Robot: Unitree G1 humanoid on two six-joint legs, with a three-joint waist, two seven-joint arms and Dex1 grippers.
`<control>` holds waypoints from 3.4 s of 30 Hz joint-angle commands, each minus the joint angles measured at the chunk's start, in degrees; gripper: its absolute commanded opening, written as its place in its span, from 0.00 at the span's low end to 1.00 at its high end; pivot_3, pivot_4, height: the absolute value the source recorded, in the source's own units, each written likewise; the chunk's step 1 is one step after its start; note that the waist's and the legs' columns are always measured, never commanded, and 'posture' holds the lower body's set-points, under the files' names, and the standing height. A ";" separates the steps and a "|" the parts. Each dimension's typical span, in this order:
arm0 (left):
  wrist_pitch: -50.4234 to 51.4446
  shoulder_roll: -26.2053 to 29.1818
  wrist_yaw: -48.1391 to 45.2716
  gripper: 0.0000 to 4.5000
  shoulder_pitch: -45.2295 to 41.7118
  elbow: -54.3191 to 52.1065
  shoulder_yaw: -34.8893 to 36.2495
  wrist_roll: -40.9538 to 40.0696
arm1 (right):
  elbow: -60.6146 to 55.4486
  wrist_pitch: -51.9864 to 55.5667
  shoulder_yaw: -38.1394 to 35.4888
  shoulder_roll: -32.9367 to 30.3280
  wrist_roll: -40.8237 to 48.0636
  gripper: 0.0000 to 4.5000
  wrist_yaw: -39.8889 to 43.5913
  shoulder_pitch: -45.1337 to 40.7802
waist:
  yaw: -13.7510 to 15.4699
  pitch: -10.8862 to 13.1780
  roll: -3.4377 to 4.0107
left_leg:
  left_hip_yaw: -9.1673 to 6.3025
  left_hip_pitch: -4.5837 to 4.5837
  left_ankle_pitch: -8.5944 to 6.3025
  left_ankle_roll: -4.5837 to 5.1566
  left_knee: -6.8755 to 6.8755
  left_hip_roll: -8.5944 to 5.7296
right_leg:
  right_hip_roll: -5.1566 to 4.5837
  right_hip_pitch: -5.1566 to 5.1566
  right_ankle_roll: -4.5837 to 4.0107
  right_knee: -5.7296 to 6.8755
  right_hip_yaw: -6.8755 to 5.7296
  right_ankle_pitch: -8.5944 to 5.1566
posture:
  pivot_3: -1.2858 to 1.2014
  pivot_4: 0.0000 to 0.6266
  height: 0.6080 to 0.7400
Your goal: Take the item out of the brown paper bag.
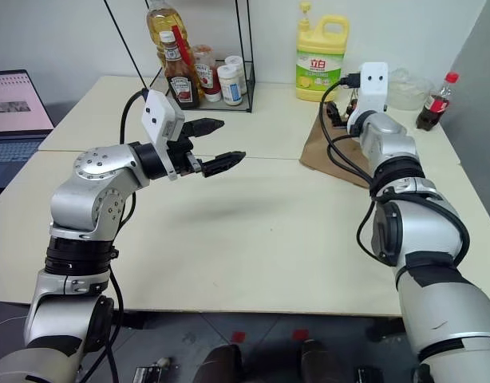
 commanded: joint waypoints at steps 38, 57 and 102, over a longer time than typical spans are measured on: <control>-2.24 0.84 1.08 1.00 0.06 -1.20 1.27 0.03 | -1.76 -4.88 0.39 -2.31 -1.69 0.01 5.13 -3.50 | -0.82 0.00 0.00 | 0.00 0.01 0.05 -0.09 0.00 0.00 | 0.00 -0.02 0.00 0.09 0.00 0.00 | 0.52 0.24 1.00; -2.17 0.57 1.09 1.00 -0.29 -0.73 0.78 0.31 | -4.67 -1.61 -1.68 -2.04 3.49 0.01 11.36 -6.50 | -0.97 0.01 0.02 | 0.01 0.01 0.05 -0.08 0.02 0.00 | 0.00 -0.10 0.00 0.23 0.01 0.00 | 0.52 0.24 1.00; 14.58 5.61 11.61 1.00 23.00 -25.55 15.29 -9.80 | -22.52 14.09 -2.64 12.19 15.26 0.01 12.52 -7.53 | -0.97 0.02 0.04 | 0.03 -0.25 0.00 0.00 0.10 0.01 | 0.00 -0.59 -0.04 0.74 0.02 -0.02 | 0.52 0.24 1.00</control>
